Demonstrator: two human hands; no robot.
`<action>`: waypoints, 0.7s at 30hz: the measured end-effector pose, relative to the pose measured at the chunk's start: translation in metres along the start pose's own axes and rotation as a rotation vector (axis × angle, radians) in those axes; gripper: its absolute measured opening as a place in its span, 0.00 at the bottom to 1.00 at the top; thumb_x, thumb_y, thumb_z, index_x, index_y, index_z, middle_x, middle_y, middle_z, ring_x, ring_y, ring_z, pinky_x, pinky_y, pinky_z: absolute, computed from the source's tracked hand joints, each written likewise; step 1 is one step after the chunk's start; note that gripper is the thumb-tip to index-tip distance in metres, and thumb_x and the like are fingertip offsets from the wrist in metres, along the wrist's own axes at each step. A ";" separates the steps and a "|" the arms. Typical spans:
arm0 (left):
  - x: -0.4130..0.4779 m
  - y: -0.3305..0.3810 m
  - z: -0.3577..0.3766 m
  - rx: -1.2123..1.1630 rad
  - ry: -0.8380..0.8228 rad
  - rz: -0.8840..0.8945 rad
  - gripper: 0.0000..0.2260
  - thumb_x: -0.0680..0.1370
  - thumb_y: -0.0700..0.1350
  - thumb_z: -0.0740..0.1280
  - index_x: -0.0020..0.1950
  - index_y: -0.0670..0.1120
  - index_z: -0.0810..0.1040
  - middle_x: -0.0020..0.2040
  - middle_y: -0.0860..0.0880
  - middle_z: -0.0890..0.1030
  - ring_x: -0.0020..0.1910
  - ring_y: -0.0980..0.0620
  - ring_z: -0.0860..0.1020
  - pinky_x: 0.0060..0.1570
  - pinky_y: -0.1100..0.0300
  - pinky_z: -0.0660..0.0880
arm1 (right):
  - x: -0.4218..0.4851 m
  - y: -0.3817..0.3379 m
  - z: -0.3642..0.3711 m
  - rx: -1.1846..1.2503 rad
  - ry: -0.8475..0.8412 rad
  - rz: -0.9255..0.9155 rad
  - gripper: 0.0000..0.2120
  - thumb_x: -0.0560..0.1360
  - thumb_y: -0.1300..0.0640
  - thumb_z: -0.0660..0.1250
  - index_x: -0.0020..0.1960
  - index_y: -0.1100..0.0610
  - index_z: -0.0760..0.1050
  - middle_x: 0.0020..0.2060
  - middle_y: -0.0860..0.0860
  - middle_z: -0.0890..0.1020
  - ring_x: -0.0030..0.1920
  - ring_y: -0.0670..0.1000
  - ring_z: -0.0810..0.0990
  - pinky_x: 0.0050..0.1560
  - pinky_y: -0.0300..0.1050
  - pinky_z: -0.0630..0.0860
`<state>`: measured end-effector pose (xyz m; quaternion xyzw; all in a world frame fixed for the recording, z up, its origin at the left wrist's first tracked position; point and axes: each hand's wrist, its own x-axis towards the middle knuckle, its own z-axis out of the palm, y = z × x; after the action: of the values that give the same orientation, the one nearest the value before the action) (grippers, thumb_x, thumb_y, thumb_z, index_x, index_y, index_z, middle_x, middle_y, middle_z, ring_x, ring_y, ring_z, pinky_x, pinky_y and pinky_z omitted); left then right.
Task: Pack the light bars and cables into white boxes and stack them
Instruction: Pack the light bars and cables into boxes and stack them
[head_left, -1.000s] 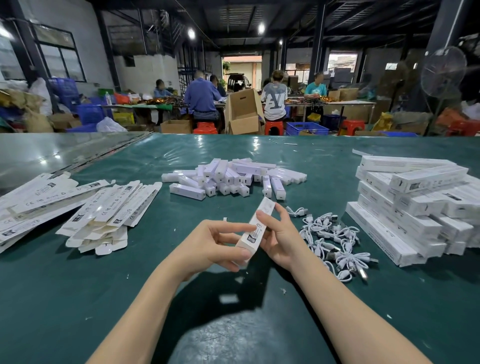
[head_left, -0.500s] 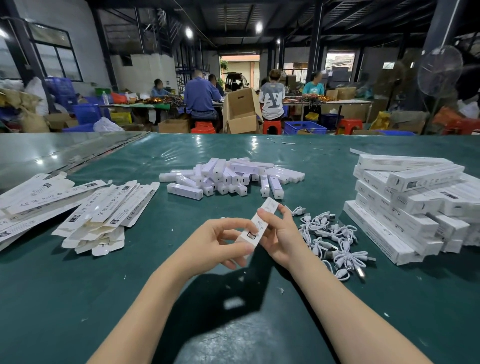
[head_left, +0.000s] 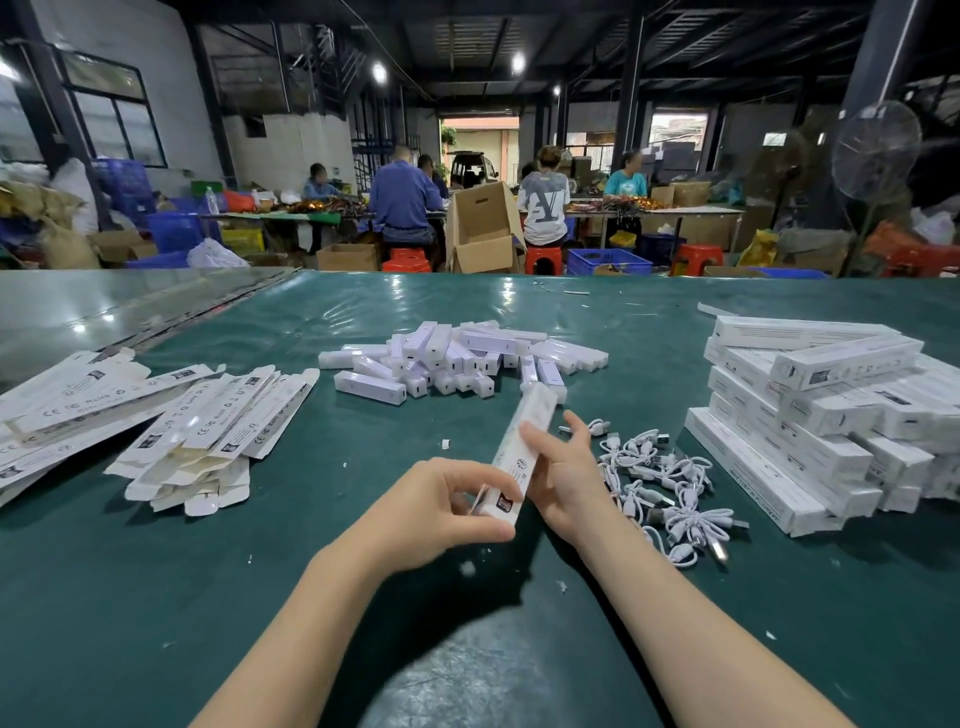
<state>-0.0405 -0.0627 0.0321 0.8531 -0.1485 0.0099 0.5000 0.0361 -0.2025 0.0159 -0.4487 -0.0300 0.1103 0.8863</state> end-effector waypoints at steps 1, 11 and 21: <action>0.001 -0.004 0.003 0.132 0.048 0.030 0.13 0.67 0.45 0.75 0.44 0.62 0.80 0.33 0.54 0.78 0.29 0.56 0.69 0.34 0.63 0.68 | 0.000 0.003 0.002 -0.041 -0.023 0.008 0.28 0.74 0.68 0.64 0.62 0.47 0.55 0.43 0.56 0.80 0.35 0.52 0.80 0.38 0.49 0.78; 0.004 -0.014 0.008 0.335 0.452 0.032 0.34 0.64 0.54 0.77 0.59 0.57 0.56 0.27 0.61 0.75 0.28 0.61 0.73 0.32 0.61 0.69 | -0.013 0.004 0.012 -0.460 -0.448 0.117 0.07 0.78 0.61 0.60 0.54 0.63 0.72 0.39 0.53 0.79 0.36 0.49 0.78 0.37 0.40 0.75; 0.003 -0.023 0.005 0.258 0.435 -0.074 0.28 0.75 0.51 0.67 0.70 0.52 0.56 0.34 0.55 0.77 0.32 0.58 0.76 0.43 0.57 0.74 | 0.004 -0.066 0.005 0.157 0.373 -0.214 0.06 0.75 0.57 0.67 0.45 0.60 0.73 0.32 0.52 0.76 0.19 0.41 0.71 0.20 0.32 0.70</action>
<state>-0.0317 -0.0570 0.0109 0.8925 -0.0034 0.1936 0.4073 0.0499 -0.2354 0.0722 -0.3853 0.0955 -0.0672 0.9154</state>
